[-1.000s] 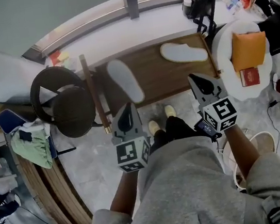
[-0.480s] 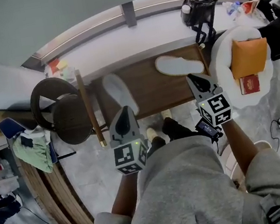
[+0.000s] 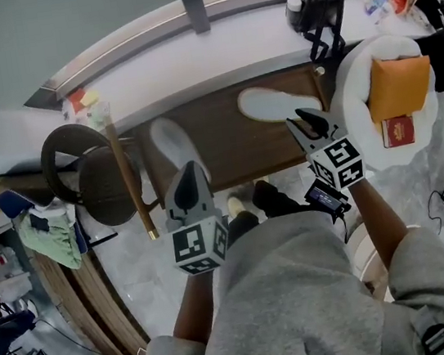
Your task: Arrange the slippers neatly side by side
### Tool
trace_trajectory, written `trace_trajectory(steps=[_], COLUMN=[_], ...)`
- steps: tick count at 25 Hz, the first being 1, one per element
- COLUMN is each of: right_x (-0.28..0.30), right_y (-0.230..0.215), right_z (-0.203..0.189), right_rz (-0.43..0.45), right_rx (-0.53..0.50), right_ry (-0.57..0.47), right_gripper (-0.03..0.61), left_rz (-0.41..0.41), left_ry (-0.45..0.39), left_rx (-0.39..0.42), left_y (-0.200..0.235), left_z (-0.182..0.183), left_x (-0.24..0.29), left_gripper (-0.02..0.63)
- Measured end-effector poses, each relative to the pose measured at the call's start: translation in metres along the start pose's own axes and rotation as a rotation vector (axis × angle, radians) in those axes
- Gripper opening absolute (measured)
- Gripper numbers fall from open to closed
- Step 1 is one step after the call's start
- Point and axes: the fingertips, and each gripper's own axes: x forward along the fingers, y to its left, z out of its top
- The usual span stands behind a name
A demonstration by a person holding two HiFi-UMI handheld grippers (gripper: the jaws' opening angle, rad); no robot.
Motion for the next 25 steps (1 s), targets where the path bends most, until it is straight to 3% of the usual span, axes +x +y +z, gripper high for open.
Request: trace_trajectory(steps=[12, 25], right_x=[0.048, 0.111], right_y=[-0.032, -0.059], right_z=[-0.022, -0.078], right_rz=[0.065, 0.168], right_rx=[-0.127, -0.270], right_ry=[0.097, 0.281], right_gripper=[0.140, 0.160], left_rz=[0.084, 0.166], left_ry=[0.009, 0.055], left_rx=[-0.005, -0.019], left_y=[0.004, 0.013], left_z=[0.000, -0.010], left_x=[0.022, 0.024], left_gripper=[0.015, 0.015])
